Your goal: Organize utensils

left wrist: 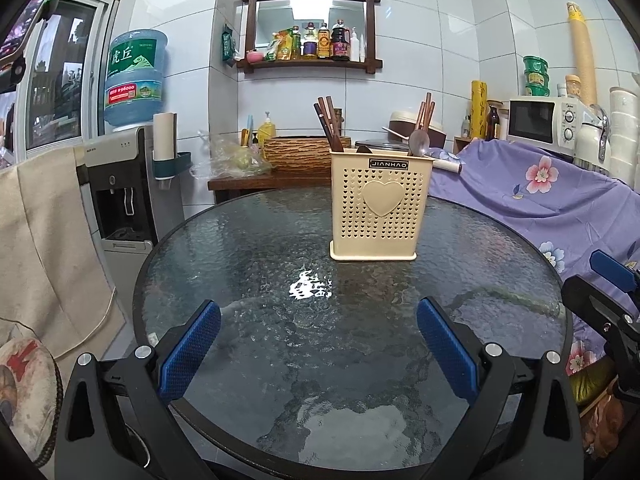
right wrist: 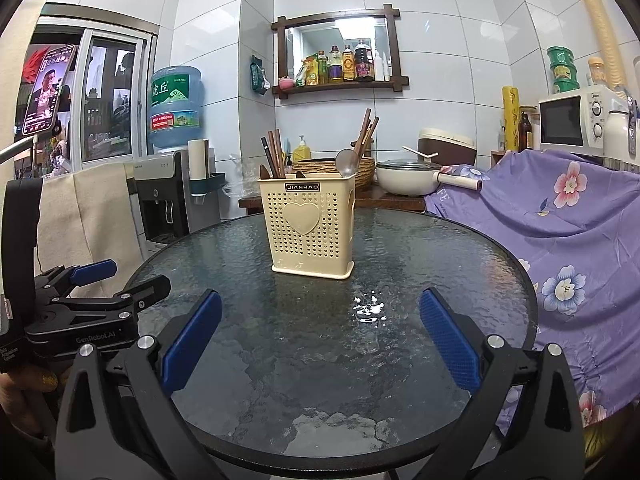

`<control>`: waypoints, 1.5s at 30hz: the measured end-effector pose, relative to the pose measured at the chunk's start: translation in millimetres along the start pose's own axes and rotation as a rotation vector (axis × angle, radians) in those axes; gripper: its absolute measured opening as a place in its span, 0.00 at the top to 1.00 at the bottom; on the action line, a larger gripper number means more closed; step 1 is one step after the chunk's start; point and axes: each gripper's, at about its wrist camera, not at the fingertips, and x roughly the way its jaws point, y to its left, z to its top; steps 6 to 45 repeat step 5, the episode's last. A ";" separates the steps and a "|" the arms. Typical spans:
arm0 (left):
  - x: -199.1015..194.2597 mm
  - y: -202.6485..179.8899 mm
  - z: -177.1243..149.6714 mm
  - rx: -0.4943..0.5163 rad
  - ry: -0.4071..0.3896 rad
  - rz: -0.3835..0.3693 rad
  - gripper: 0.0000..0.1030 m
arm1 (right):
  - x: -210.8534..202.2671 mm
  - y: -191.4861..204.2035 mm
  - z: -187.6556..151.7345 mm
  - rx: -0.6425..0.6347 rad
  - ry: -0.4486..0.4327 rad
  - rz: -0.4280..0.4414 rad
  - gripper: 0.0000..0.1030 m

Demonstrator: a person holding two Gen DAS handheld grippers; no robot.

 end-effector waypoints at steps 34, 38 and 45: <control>1.3 1.4 -0.3 0.002 0.008 0.002 0.06 | 0.4 0.5 -1.0 -0.001 0.003 0.002 0.06; 1.3 1.4 -0.3 0.002 0.008 0.002 0.06 | 0.4 0.5 -1.0 -0.001 0.003 0.002 0.06; 1.3 1.4 -0.3 0.002 0.008 0.002 0.06 | 0.4 0.5 -1.0 -0.001 0.003 0.002 0.06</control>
